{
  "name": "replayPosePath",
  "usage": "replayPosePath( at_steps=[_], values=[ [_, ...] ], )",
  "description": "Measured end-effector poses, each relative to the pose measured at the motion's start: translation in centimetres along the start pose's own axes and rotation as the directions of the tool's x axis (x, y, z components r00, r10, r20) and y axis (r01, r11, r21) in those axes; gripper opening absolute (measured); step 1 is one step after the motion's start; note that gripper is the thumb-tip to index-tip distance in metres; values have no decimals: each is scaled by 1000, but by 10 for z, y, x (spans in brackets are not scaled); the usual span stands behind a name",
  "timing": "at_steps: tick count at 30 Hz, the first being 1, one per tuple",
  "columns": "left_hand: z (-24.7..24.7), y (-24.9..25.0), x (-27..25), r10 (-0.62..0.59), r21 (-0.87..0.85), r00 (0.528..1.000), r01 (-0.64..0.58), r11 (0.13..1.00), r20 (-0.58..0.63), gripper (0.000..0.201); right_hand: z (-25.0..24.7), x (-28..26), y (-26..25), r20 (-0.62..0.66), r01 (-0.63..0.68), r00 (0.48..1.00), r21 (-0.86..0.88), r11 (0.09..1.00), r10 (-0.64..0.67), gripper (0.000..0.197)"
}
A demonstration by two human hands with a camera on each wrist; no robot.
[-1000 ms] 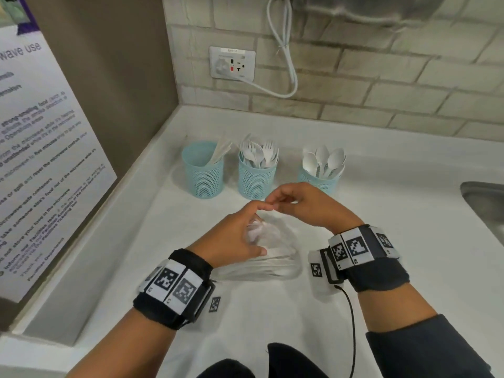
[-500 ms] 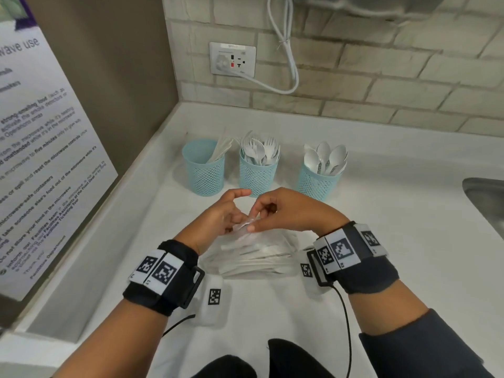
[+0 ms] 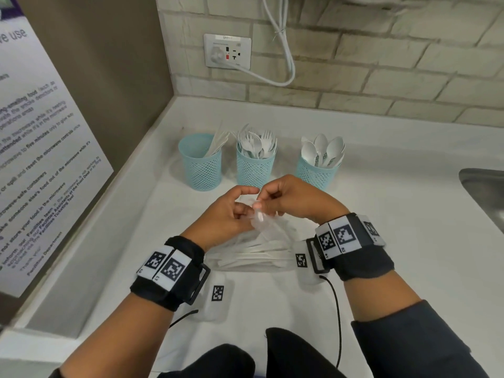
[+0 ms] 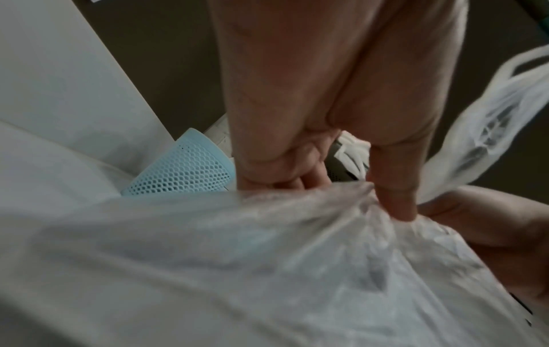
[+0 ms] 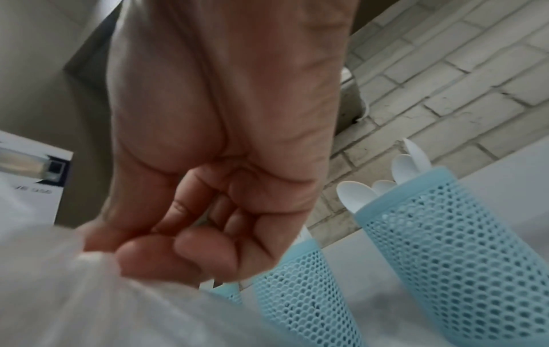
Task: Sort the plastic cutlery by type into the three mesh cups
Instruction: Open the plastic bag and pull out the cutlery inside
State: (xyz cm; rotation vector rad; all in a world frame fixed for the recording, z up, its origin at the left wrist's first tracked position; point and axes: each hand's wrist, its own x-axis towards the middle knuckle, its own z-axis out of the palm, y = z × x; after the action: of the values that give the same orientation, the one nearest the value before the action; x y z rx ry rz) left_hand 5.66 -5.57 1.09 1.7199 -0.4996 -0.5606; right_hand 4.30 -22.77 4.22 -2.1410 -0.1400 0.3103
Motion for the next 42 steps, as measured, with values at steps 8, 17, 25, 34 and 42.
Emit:
replayPosePath(
  at_steps=[8, 17, 25, 34, 42],
  values=[
    [2, 1, 4, 88, 111, 994, -80, 991, -72, 36, 5, 2, 10, -229, 65, 973, 303, 951, 6, 18],
    [-1, -3, 2, 91, 95, 989, -80, 992, -117, 34, -5, -3, 20, -321, 16, 930, 520, 854, 178, 9],
    [2, 2, 2, 85, -6, 985, -87, 996, -152, 21, -4, -8, 19, 60, -96, 994, 63, 993, 92, 21],
    [-21, 7, -4, 169, 83, 961, -154, 985, -218, 24, -8, -9, 28, -93, 54, 995, 120, 991, -43, 21],
    [-7, 14, 6, 133, -5, 933, -143, 990, -335, 20, 1, -3, 17, -225, 151, 969, 197, 969, -105, 12]
  ],
)
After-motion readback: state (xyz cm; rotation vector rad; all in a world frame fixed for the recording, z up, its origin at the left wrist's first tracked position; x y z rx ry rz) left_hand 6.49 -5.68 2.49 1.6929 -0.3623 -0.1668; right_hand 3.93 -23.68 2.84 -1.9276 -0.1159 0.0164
